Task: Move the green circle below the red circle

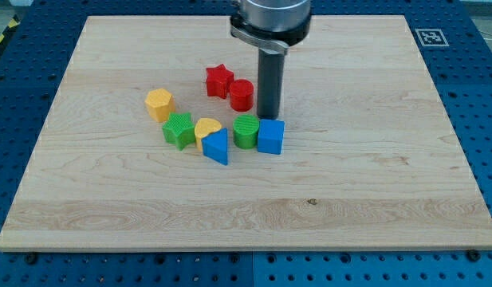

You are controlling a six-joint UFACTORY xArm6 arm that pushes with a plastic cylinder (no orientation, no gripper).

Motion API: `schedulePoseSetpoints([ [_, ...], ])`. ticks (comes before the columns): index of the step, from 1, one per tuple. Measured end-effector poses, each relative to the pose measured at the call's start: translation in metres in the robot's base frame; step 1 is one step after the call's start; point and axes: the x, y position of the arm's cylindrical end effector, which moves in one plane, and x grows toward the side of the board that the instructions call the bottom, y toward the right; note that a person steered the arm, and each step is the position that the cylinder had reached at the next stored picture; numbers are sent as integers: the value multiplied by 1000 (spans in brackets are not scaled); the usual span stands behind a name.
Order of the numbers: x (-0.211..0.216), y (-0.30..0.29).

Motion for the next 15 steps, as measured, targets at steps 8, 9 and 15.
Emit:
schedulePoseSetpoints([
  [8,68,-46],
  [9,56,-36],
  [15,37,-41],
])
